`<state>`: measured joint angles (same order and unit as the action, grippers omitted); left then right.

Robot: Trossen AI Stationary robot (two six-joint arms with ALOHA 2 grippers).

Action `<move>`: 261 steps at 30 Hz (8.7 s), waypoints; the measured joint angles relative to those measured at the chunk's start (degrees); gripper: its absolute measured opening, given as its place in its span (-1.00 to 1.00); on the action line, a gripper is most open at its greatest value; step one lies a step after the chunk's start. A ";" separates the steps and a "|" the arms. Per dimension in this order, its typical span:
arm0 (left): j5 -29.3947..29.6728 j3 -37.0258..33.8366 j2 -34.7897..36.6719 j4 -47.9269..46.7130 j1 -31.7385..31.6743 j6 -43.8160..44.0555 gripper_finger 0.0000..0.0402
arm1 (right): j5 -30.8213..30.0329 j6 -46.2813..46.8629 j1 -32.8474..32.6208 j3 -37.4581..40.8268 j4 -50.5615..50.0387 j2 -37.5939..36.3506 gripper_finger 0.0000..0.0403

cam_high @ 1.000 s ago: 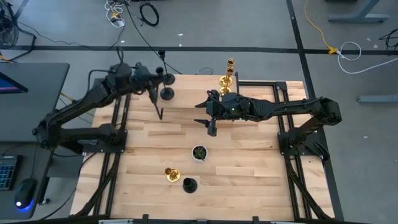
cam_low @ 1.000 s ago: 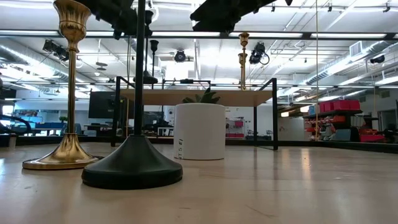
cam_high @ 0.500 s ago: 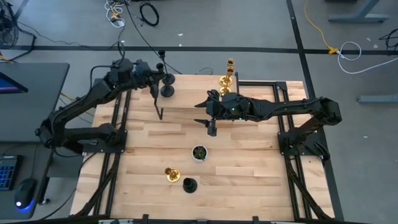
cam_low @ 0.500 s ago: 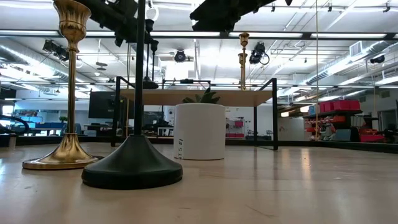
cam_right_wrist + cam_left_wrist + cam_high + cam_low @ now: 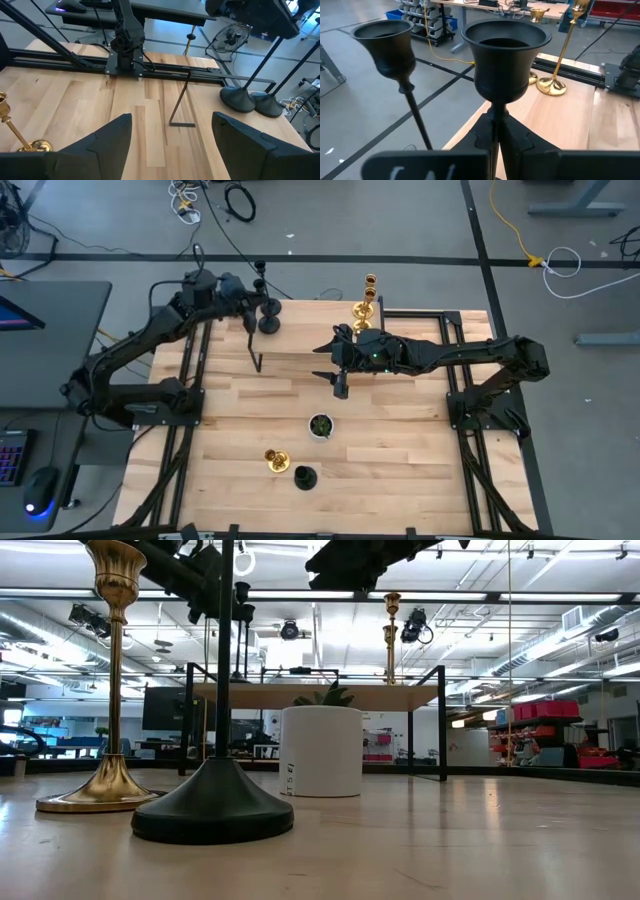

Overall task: Pick & Place candle stick holders
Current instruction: Put the top black candle holder on the shelf aligned with the other black candle holder, then put the golden candle holder on the shelf aligned with the other golden candle holder

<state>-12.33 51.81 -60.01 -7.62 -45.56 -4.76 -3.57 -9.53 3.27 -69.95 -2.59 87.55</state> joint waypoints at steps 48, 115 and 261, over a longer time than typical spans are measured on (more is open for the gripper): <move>-3.96 -0.11 -3.43 2.57 -1.95 -0.40 -0.93 | 0.00 0.40 0.01 0.00 0.26 0.00 0.36; -19.02 0.01 7.77 -15.98 9.93 0.92 -0.05 | -0.02 1.77 0.02 0.00 -0.02 0.00 0.36; 45.45 -23.92 8.39 25.18 79.33 17.73 -0.93 | -12.50 18.07 -19.47 0.00 6.62 4.26 0.36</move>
<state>33.12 27.89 -51.62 17.57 33.77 12.97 -16.08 8.54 -16.21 -69.95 4.03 91.80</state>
